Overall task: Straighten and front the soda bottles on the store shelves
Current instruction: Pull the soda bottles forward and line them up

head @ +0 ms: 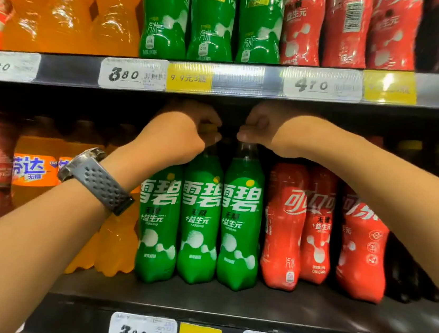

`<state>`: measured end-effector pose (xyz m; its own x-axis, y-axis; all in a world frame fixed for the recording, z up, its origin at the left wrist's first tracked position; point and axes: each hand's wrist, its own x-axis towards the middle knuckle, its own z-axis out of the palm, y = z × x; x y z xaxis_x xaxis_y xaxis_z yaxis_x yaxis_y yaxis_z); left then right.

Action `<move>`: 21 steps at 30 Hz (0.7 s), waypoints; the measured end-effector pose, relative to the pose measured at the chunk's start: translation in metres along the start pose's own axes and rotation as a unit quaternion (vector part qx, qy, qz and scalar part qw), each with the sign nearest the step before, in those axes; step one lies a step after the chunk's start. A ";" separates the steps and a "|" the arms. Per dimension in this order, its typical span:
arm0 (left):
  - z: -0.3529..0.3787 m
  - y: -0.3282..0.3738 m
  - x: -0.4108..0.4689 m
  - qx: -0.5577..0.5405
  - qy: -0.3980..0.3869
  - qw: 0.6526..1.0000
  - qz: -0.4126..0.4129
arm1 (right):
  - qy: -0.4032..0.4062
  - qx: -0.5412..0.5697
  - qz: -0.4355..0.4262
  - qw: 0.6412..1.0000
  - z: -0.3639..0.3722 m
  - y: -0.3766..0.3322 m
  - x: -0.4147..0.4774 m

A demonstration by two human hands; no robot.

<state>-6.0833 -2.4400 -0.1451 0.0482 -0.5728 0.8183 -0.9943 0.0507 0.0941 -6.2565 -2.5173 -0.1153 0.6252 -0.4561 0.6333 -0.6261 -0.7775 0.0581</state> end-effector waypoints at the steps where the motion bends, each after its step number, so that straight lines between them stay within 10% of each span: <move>1: 0.000 -0.001 0.000 -0.015 -0.001 1.000 -0.004 | -0.002 0.013 -0.002 1.000 0.000 0.000 0.000; 21: 0.036 0.077 0.014 0.011 0.005 0.993 0.116 | 0.034 -0.111 0.024 0.993 -0.022 0.067 -0.048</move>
<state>-6.1630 -2.4737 -0.1474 -0.1814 -0.5394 0.8222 -0.9806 0.1625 -0.1098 -6.3383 -2.5384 -0.1249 0.5639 -0.4551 0.6891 -0.7465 -0.6378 0.1895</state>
